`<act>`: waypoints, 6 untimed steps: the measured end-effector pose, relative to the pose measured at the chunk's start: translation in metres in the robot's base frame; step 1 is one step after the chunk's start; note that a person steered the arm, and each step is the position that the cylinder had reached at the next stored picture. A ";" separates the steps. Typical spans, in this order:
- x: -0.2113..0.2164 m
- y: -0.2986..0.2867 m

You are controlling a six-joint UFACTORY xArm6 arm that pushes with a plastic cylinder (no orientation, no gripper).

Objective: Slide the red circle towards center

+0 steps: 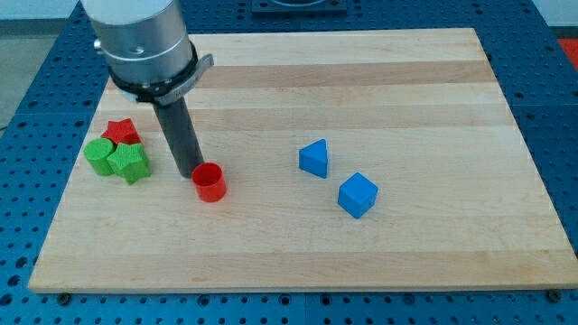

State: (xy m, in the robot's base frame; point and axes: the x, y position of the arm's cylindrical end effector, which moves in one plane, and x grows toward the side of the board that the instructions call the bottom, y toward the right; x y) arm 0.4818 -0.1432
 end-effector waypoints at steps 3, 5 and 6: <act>0.045 0.048; -0.034 0.036; -0.032 0.005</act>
State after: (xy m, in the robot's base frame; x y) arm 0.4499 -0.1385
